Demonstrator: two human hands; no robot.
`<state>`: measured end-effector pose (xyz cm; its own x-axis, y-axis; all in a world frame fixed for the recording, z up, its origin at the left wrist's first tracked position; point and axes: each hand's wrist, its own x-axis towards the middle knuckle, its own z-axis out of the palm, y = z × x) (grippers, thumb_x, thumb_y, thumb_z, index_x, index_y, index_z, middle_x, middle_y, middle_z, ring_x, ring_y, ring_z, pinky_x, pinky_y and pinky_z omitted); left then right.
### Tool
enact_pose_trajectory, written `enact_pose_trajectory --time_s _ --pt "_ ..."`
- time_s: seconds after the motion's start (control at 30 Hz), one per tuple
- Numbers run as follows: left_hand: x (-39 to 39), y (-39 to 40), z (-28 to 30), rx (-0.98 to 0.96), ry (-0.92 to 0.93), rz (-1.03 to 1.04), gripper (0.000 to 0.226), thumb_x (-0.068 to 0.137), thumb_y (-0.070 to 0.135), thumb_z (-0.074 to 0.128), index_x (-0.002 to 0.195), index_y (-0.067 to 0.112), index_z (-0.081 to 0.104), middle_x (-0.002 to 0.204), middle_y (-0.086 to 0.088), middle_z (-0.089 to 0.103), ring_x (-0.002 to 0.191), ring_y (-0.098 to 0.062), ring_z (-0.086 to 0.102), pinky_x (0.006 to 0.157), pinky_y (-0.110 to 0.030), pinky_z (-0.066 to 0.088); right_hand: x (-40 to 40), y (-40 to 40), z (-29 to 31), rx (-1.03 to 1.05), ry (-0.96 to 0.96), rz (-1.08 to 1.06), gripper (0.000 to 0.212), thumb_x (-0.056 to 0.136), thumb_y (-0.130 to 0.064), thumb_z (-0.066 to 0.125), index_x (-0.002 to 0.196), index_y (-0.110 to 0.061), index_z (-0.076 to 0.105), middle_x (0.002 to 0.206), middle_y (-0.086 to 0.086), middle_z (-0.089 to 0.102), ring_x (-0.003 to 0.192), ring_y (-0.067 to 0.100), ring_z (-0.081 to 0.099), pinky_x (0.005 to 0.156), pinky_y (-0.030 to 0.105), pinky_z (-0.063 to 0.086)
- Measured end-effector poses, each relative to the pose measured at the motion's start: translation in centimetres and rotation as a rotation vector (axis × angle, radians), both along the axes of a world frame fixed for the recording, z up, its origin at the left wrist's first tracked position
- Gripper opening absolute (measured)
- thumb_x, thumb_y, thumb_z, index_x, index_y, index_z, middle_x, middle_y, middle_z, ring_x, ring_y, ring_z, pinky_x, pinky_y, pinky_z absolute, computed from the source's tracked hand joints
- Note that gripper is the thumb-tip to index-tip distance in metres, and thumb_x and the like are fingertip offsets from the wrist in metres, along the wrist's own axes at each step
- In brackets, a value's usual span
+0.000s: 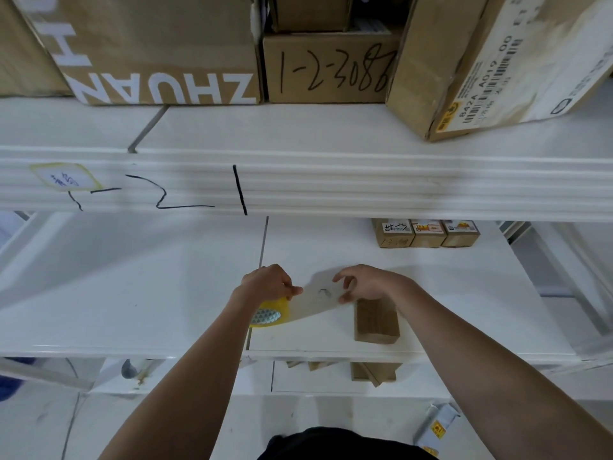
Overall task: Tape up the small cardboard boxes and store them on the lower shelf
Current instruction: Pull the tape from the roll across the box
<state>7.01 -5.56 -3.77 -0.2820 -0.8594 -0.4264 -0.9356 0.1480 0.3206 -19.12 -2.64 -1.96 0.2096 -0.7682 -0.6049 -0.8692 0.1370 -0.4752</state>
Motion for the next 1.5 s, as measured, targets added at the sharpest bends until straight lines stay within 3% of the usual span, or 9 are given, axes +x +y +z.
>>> enact_pose_trajectory --time_s 0.1,0.17,0.27,0.5,0.6,0.83,1.03,1.27,1.5 --pt "0.0 0.0 -0.2 -0.013 0.001 0.003 0.043 0.085 0.068 0.062 0.063 0.032 0.069 0.074 0.017 0.065 0.077 -0.009 0.06 0.073 -0.03 0.045 -0.3 1.1 -0.1 -0.13 -0.109 -0.179 0.046 0.086 -0.048 0.075 0.128 -0.036 0.061 0.114 -0.009 0.058 0.103 0.011 0.057 0.075 0.021 0.042" --pt "0.0 0.1 -0.5 -0.024 0.0 0.0 0.043 0.084 0.069 0.062 0.062 0.032 0.069 0.073 0.017 0.065 0.075 -0.007 0.059 0.07 -0.03 0.043 -0.2 2.2 -0.4 -0.36 -0.201 -0.413 0.033 0.091 -0.036 0.07 0.124 -0.03 0.063 0.113 -0.003 0.056 0.108 0.019 0.057 0.082 0.027 0.045" --pt "0.0 0.2 -0.6 -0.044 -0.012 -0.006 0.044 0.084 0.069 0.061 0.062 0.032 0.069 0.073 0.018 0.065 0.072 -0.004 0.057 0.068 -0.028 0.042 0.3 4.5 -0.9 -0.604 0.071 -0.521 0.044 0.094 -0.029 0.064 0.136 -0.021 0.052 0.131 0.011 0.045 0.126 0.03 0.044 0.106 0.045 0.04" --pt "-0.3 -0.1 -0.4 -0.027 -0.024 -0.007 0.044 0.085 0.07 0.061 0.065 0.031 0.07 0.075 0.015 0.065 0.078 -0.01 0.06 0.072 -0.031 0.044 1.2 8.0 -3.7 -0.455 0.27 -0.471 0.057 0.108 -0.04 0.029 0.157 -0.014 0.018 0.163 0.015 0.011 0.145 0.038 0.021 0.12 0.053 0.019" --pt "-0.3 0.0 -0.4 -0.045 -0.003 0.015 0.044 0.085 0.068 0.062 0.065 0.03 0.071 0.076 0.013 0.068 0.084 -0.013 0.063 0.077 -0.032 0.046 0.9 8.7 -4.8 -0.408 0.285 -0.427 0.063 0.108 -0.042 0.024 0.161 -0.019 0.0 0.167 0.01 -0.009 0.15 0.034 0.012 0.123 0.053 0.009" --pt "-0.3 0.0 -0.3 -0.049 -0.006 0.034 0.043 0.083 0.07 0.063 0.07 0.031 0.074 0.079 0.015 0.07 0.087 -0.014 0.063 0.079 -0.033 0.045 0.3 8.6 -5.2 -0.325 0.314 -0.368 0.074 0.103 -0.059 0.022 0.16 -0.027 -0.013 0.166 0.003 -0.022 0.151 0.034 0.01 0.123 0.054 0.006" --pt "-0.2 0.1 -0.2 -0.051 -0.004 0.045 0.042 0.08 0.071 0.064 0.067 0.032 0.074 0.076 0.015 0.069 0.085 -0.013 0.062 0.074 -0.032 0.042 0.4 8.5 -5.2 -0.317 0.274 -0.396 0.079 0.101 -0.065 0.028 0.16 -0.029 -0.009 0.165 0.001 -0.024 0.148 0.039 0.02 0.122 0.056 0.013" --pt "-0.8 0.2 -0.2 -0.105 -0.056 0.013 0.045 0.081 0.072 0.062 0.063 0.032 0.07 0.071 0.018 0.061 0.075 -0.013 0.055 0.071 -0.031 0.041 0.8 8.4 -5.0 -0.399 0.197 -0.495 0.075 0.097 -0.054 0.05 0.156 -0.028 0.011 0.162 0.0 -0.009 0.133 0.043 0.04 0.115 0.053 0.03" --pt "-1.2 0.4 -0.2 -0.103 -0.077 -0.01 0.043 0.084 0.07 0.061 0.064 0.033 0.069 0.07 0.018 0.059 0.075 -0.013 0.055 0.072 -0.031 0.039 1.0 7.9 -4.8 -0.42 0.158 -0.526 0.075 0.094 -0.045 0.061 0.154 -0.024 0.021 0.158 0.004 0.001 0.129 0.05 0.043 0.103 0.053 0.042"
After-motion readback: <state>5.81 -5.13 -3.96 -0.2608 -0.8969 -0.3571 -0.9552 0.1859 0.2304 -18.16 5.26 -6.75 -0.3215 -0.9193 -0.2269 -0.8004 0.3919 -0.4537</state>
